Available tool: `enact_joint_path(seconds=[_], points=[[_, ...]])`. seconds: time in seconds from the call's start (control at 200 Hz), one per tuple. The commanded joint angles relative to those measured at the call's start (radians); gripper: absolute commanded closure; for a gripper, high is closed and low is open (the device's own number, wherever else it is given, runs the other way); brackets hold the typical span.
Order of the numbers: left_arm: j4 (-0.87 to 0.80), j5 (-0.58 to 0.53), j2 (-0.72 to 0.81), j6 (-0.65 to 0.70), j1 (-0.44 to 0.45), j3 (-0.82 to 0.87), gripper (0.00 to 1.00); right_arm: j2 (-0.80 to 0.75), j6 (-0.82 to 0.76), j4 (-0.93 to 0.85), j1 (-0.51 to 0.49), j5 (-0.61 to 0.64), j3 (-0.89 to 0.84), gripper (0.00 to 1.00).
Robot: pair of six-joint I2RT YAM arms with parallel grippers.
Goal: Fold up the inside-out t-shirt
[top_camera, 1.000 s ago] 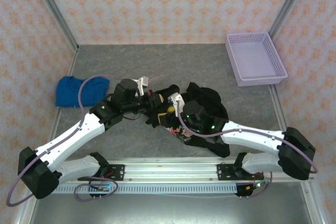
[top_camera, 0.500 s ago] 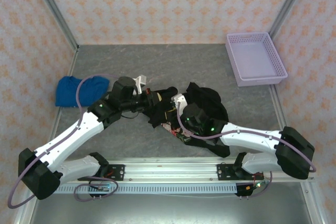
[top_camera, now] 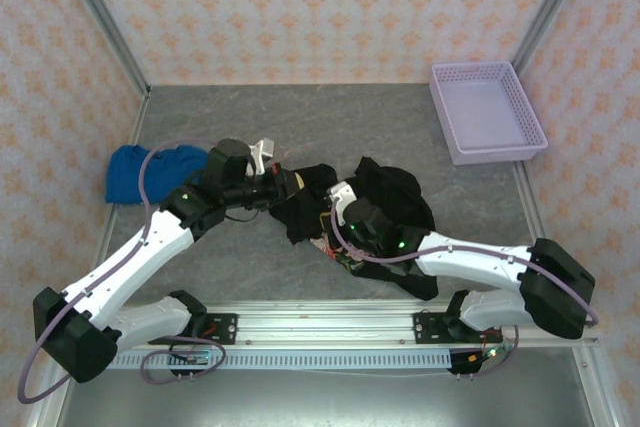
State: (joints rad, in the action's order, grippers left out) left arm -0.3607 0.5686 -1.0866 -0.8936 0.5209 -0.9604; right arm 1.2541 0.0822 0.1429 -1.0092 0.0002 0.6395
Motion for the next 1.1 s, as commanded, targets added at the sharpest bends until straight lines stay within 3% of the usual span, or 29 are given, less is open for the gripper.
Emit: enact_joint_path(seconds=[0.0,0.16,0.285,0.42,0.455,0.52,0.61,0.73,0.816,0.926,1.096], points=[[-0.078,-0.023,0.030,0.109,-0.011,-0.024,1.00,-0.063,-0.023,-0.071,-0.002,-0.023,0.017,0.90],[-0.042,-0.020,0.015,0.195,0.069,0.048,1.00,-0.213,-0.050,-0.250,0.023,-0.163,0.074,0.64],[-0.015,-0.039,-0.039,0.295,0.220,0.072,1.00,-0.327,-0.051,-0.405,0.123,-0.236,0.122,0.59],[-0.168,-0.017,-0.125,0.459,0.270,0.049,1.00,-0.344,0.047,-0.411,0.313,-0.206,0.143,0.54],[-0.205,-0.030,-0.141,0.488,0.269,0.033,0.94,-0.303,0.087,-0.420,0.365,-0.196,0.161,0.52],[-0.266,-0.100,-0.161,0.536,0.267,-0.010,0.74,-0.187,0.142,-0.444,0.449,-0.190,0.211,0.52],[-0.256,-0.165,-0.168,0.556,0.217,-0.050,0.58,0.005,0.144,-0.473,0.475,-0.111,0.300,0.52],[-0.142,-0.115,-0.158,0.504,0.059,-0.042,0.42,0.242,0.114,-0.472,0.478,-0.041,0.427,0.50],[-0.098,-0.219,-0.149,0.462,-0.027,-0.025,0.31,0.384,0.083,-0.498,0.478,0.012,0.538,0.47],[-0.104,-0.377,-0.241,0.449,-0.101,-0.050,0.27,0.539,0.053,-0.560,0.486,0.075,0.645,0.38],[-0.090,-0.402,-0.468,0.467,-0.167,-0.127,0.25,0.684,0.027,-0.611,0.505,0.135,0.739,0.32]])
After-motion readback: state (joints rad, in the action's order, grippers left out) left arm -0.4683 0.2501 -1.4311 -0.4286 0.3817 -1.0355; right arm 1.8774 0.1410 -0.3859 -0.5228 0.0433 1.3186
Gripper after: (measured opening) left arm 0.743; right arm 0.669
